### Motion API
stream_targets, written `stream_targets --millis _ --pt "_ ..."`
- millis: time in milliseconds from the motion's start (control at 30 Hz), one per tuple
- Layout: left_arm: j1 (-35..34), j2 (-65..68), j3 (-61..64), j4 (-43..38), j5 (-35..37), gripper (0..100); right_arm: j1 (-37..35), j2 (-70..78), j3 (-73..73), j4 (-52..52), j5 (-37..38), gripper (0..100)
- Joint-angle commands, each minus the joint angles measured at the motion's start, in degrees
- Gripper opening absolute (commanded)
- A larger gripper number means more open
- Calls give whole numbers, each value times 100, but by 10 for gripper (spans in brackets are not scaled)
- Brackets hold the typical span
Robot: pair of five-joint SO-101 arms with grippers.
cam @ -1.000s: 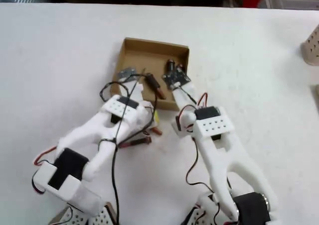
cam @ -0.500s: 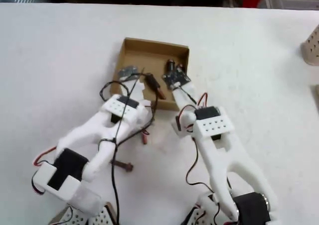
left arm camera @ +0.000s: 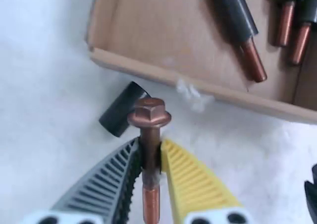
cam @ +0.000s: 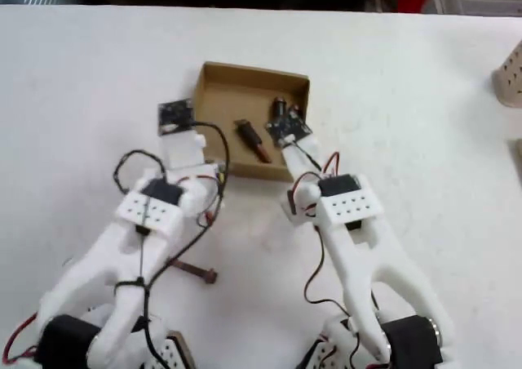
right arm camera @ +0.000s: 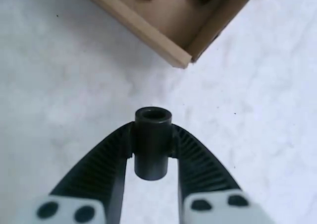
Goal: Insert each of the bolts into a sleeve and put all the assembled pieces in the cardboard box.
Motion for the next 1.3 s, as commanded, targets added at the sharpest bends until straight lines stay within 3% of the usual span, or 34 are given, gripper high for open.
stream_targets --millis 0,133,300,800,1267 --pt "-523 -444 35 -325 -422 20 -242 -242 -35 -48 -70 18" --pt "-980 -453 202 -826 -949 20 -497 -295 149 -171 -642 18" --pt "-1297 -488 378 -1257 -1055 20 -822 -295 536 -936 -1644 18" --pt "-1807 -488 334 -1266 -1055 20 -1429 -251 791 -2360 -1644 18" --pt "-1815 -462 343 -1266 -1055 20 -2044 -242 2804 -7204 -1688 17"
